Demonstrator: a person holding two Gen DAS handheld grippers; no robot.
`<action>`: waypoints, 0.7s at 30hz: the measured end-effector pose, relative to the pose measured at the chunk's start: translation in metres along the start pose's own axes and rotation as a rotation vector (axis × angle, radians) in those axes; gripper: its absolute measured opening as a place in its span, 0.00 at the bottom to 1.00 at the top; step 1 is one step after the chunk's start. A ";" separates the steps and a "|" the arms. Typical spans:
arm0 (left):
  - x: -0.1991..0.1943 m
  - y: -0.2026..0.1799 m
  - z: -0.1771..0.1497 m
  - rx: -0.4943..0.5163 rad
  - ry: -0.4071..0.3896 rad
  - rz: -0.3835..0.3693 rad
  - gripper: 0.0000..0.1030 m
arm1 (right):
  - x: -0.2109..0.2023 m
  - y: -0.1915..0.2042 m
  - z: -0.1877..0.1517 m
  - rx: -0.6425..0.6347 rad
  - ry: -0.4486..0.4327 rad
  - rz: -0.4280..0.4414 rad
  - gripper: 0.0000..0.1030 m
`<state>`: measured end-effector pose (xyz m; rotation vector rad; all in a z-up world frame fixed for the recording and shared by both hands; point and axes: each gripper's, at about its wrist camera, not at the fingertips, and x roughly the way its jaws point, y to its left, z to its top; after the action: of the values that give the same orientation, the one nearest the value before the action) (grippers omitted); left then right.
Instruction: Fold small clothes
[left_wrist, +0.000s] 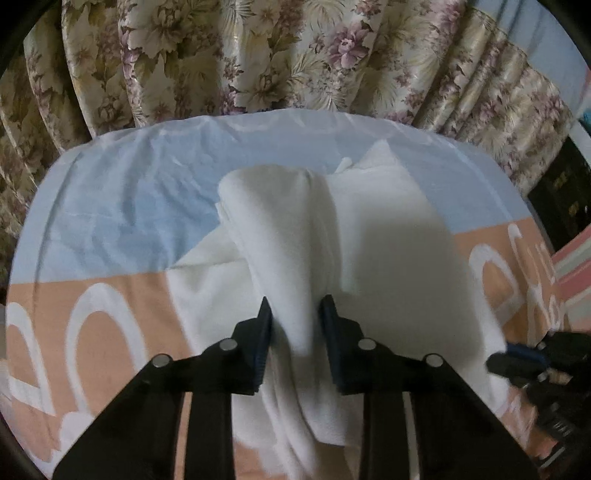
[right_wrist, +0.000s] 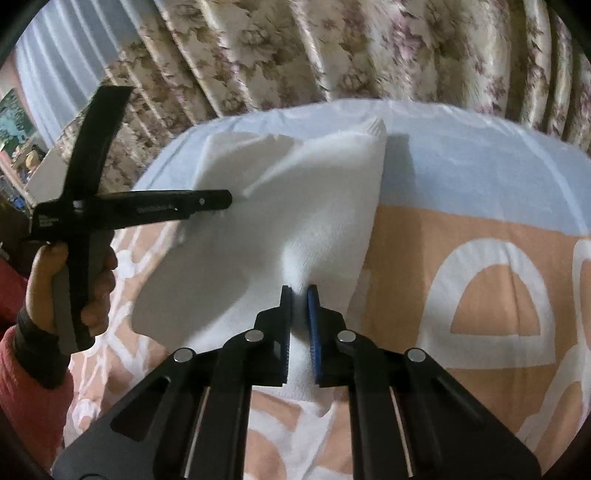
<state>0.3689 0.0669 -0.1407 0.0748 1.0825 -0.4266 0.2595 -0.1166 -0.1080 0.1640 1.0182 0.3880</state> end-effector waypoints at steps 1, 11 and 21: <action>0.000 0.001 -0.004 0.007 0.006 0.006 0.27 | -0.002 0.005 0.000 -0.010 0.004 0.004 0.09; -0.007 0.009 -0.024 0.061 -0.035 0.043 0.49 | 0.028 0.008 -0.022 -0.111 0.091 -0.097 0.07; -0.044 -0.039 -0.070 0.117 -0.100 0.225 0.70 | -0.002 0.001 -0.003 -0.098 -0.015 -0.084 0.14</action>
<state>0.2786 0.0627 -0.1302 0.2729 0.9380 -0.2873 0.2555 -0.1164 -0.1071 0.0360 0.9863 0.3584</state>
